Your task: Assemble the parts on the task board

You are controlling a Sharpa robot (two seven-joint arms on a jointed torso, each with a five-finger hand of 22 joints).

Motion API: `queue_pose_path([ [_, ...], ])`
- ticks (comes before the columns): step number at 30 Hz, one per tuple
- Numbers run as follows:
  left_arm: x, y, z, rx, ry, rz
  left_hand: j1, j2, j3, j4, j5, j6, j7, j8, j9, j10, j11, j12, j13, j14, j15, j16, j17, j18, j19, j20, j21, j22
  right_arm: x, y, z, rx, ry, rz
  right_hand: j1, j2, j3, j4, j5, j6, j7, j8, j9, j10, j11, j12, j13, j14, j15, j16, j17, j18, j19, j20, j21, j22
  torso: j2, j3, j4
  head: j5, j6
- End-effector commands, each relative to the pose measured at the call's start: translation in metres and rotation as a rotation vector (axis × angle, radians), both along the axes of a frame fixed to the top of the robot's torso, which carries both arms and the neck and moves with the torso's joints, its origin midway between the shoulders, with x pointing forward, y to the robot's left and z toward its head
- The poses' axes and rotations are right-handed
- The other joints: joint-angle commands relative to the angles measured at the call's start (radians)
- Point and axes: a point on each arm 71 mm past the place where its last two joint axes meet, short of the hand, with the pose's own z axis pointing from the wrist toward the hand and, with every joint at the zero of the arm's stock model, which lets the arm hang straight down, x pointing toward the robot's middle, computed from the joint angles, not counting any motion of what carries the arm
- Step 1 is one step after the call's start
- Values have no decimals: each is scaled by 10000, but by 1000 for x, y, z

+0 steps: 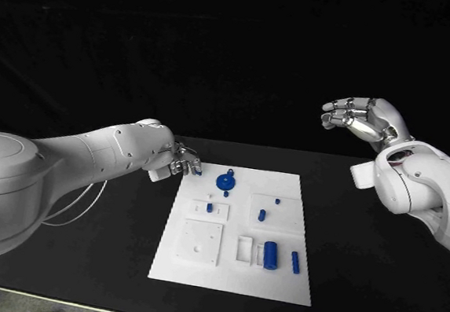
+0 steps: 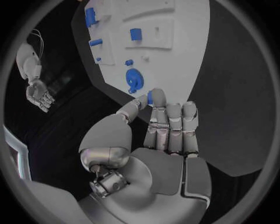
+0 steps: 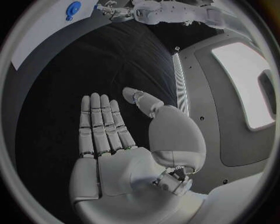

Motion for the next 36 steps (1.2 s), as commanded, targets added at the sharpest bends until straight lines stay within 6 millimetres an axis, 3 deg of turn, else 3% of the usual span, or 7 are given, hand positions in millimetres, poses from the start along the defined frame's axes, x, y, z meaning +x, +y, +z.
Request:
queue_pose_path([
  [1,-3,-3,10,-272,-393,185,-81,9,339,-333,319,213,-163,551,287,380,-299,36,15,412,-386,24,10,-83,35,-1534,39,11,2,-2,-1,-21,61,59,31,45,-63,-4,54,-53,36,-20,-14,57,-19,-56,-19,-20,62,-44,-14,111,-21,75,-46,11,-10,-7,27,17,14],
  [6,-14,-6,17,-444,-389,-134,-108,-11,377,-332,306,243,-178,582,317,396,-310,40,20,427,-400,29,11,-72,52,-1545,50,21,5,-7,-2,-73,77,-119,35,45,-62,-6,52,-54,36,-20,-16,55,-22,-57,-26,-22,61,-46,-16,112,-24,76,-49,13,-25,-20,80,30,9],
  [13,-30,-8,21,-364,-528,-501,-110,-110,484,-333,309,294,-208,626,360,463,-340,51,24,489,-432,59,20,-46,102,-1571,77,40,8,-13,-6,-145,136,-273,43,47,-60,-8,49,-54,36,-20,-19,52,-25,-59,-34,-25,59,-48,-19,114,-27,77,-54,15,-39,-69,168,3,-1],
  [19,-40,-18,22,31,-710,-1045,-115,-163,539,-330,309,334,-227,650,380,525,-360,55,23,545,-454,81,25,-30,154,-1589,101,53,9,-16,-8,-194,188,-360,49,47,-58,-11,45,-55,34,-20,-21,49,-29,-61,-42,-29,55,-51,-22,114,-33,79,-59,17,-34,-57,112,56,10],
  [36,-56,-25,7,1088,-555,-1785,-145,-208,595,-333,337,424,-265,697,410,648,-397,83,33,653,-494,128,37,-2,249,-1617,152,75,8,-16,-10,-206,255,-338,54,47,-58,-14,40,-55,32,-19,-24,48,-33,-61,-51,-33,52,-54,-25,114,-37,81,-65,19,-30,-34,106,127,-94],
])
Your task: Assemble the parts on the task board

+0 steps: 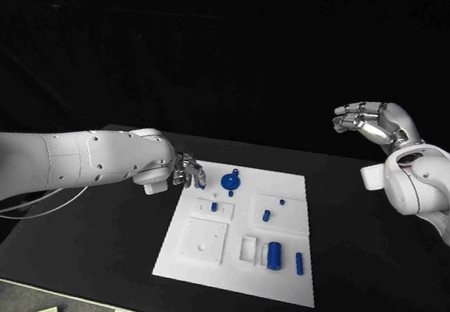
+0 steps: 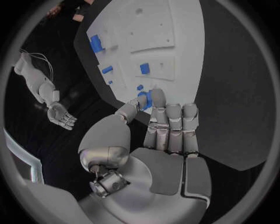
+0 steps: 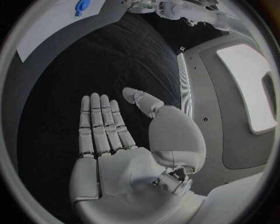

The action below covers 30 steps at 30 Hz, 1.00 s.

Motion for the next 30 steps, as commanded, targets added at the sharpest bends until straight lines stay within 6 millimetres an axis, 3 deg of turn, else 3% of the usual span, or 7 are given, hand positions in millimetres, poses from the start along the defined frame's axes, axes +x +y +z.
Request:
queue_pose_path([
  [1,-3,-1,-2,463,-169,-129,80,-37,462,-203,81,307,-223,497,65,498,-385,69,21,557,-535,70,20,-1,80,-1583,59,20,0,1,-1,-7,62,148,54,47,-57,-14,40,-56,33,-19,-16,48,-33,-61,-17,-33,52,-54,-16,126,1,42,-65,11,2,8,-9,20,-31],
  [30,-22,-13,-33,464,-90,-264,18,-87,583,-211,114,392,-263,533,89,610,-426,96,39,665,-581,106,29,42,175,-1621,122,55,-2,3,-4,-14,158,220,69,50,-57,-17,27,-60,28,-19,-27,45,-38,-64,-49,-44,49,-61,-27,127,-16,51,-85,20,4,11,-14,39,-141],
])
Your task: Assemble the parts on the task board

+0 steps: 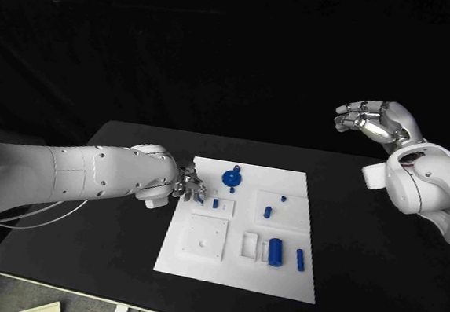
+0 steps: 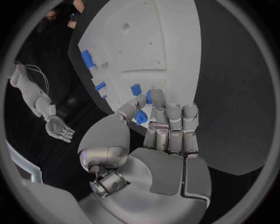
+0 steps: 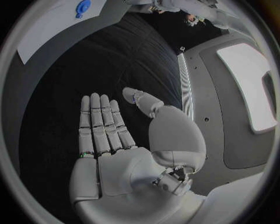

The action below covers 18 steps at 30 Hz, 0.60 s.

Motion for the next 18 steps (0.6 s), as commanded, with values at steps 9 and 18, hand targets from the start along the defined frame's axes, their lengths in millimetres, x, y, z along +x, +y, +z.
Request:
queue_pose_path([
  [9,0,-4,-3,66,-118,-190,88,1,482,-157,44,261,-207,381,80,426,-379,61,16,512,-570,53,7,50,80,-1590,38,17,-1,2,0,10,22,183,71,51,-58,-17,27,-61,29,-19,-12,46,-38,-63,-19,-44,49,-62,-18,131,-19,53,-52,15,0,5,1,-24,-20],
  [18,-2,-5,-8,145,-81,-253,89,-3,493,-157,40,261,-208,380,80,428,-381,59,17,516,-573,51,6,53,85,-1593,41,19,-1,2,0,8,26,184,72,50,-60,-16,27,-61,29,-18,-14,47,-38,-62,-25,-45,49,-63,-20,131,-20,55,-55,18,2,3,-5,-29,-27],
])
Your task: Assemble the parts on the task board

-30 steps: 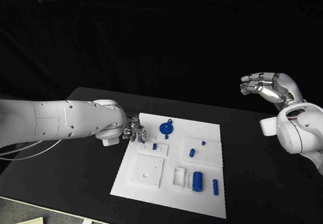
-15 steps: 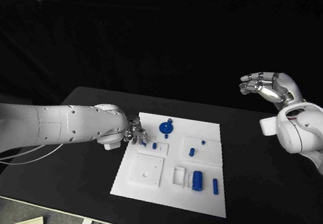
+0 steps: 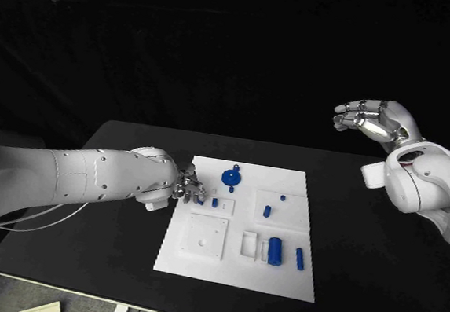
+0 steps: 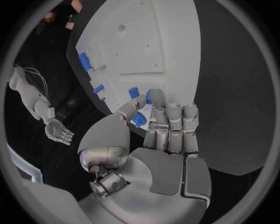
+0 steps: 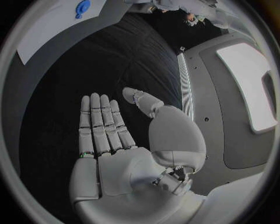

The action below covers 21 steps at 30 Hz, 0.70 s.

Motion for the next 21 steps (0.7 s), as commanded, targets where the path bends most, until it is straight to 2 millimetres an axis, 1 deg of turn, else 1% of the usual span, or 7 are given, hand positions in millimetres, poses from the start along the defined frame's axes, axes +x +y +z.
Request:
queue_pose_path([
  [1,0,-2,-1,31,-93,-199,88,-2,480,-160,18,229,-174,378,79,391,-343,60,9,466,-553,51,8,52,86,-1593,42,11,-1,1,0,3,19,168,72,50,-60,-16,27,-61,29,-18,-14,47,-39,-63,-19,-45,49,-63,-12,133,-20,55,-55,10,-1,-2,-1,4,-3],
  [5,-1,-5,-2,158,-156,-384,89,-4,486,-160,15,229,-175,377,80,392,-344,59,9,468,-554,50,7,54,89,-1595,43,12,-1,2,0,4,23,180,70,51,-61,-14,28,-61,29,-18,-15,48,-38,-62,-22,-45,50,-63,-13,134,-20,56,-56,12,2,-9,8,-42,-11],
  [11,0,-7,-2,249,-176,-487,93,-17,499,-161,8,229,-176,376,80,393,-346,57,9,473,-557,48,5,58,95,-1597,46,14,-1,0,-1,-8,66,193,66,50,-65,-11,28,-62,30,-18,-18,48,-38,-62,-28,-46,50,-64,-15,133,-22,59,-60,14,-3,-10,1,-24,-29],
  [16,1,-7,-2,332,-186,-546,100,-23,514,-162,10,229,-177,375,80,394,-348,55,9,476,-559,46,4,61,99,-1600,48,16,-1,1,-1,-2,59,208,59,47,-71,-8,29,-64,31,-18,-20,47,-37,-63,-35,-49,51,-66,-17,132,-27,62,-65,16,3,-2,-1,-13,-27],
  [21,1,-8,-3,355,-108,-592,104,-29,521,-161,9,229,-178,374,80,394,-349,54,10,478,-560,44,3,62,101,-1601,49,17,-1,2,0,2,67,229,59,49,-72,-8,31,-64,30,-18,-22,47,-38,-63,-39,-52,52,-67,-19,133,-29,62,-67,17,1,-7,1,-21,-34],
])
